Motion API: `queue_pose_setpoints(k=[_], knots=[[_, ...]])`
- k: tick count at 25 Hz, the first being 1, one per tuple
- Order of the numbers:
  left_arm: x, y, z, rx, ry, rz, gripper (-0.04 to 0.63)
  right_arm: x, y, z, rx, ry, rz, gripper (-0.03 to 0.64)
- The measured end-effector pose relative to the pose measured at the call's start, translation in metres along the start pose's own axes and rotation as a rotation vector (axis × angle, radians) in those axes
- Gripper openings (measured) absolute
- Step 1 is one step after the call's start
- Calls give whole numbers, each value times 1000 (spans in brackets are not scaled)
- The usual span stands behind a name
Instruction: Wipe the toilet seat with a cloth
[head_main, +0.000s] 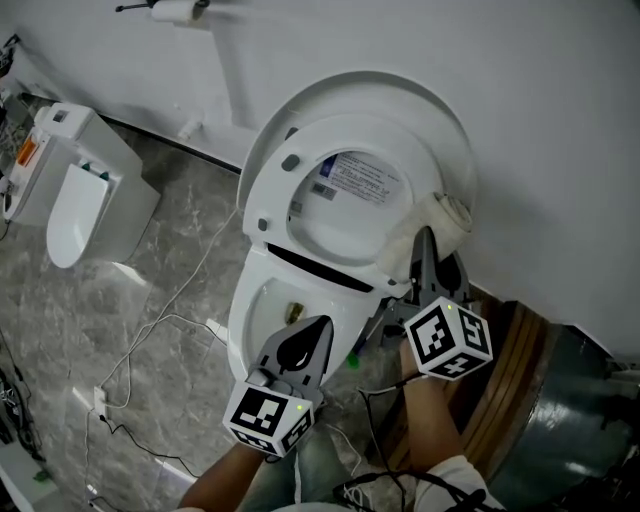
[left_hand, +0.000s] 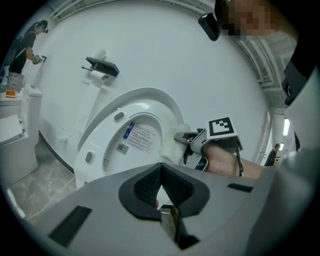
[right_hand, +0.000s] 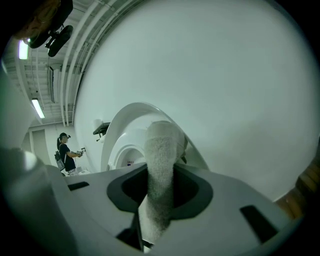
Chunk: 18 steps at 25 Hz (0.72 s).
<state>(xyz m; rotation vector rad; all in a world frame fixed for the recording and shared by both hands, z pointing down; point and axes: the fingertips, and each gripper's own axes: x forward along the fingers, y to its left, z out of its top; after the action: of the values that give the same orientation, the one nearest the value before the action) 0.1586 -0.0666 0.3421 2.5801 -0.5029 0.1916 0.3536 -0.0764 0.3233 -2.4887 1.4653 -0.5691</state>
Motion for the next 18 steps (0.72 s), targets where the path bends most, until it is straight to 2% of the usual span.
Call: queue_pose_setpoints(k=[6, 9, 18], knots=[[-6, 8, -19, 3, 16, 24, -5, -8, -5, -11, -57, -55, -5, 100], [-10, 13, -26, -7, 16, 29, -6, -13, -13, -20, -25, -65, -31, 101], [-16, 26, -50, -23, 23, 39, -5, -28, -52, -72, 5, 3, -144, 100]])
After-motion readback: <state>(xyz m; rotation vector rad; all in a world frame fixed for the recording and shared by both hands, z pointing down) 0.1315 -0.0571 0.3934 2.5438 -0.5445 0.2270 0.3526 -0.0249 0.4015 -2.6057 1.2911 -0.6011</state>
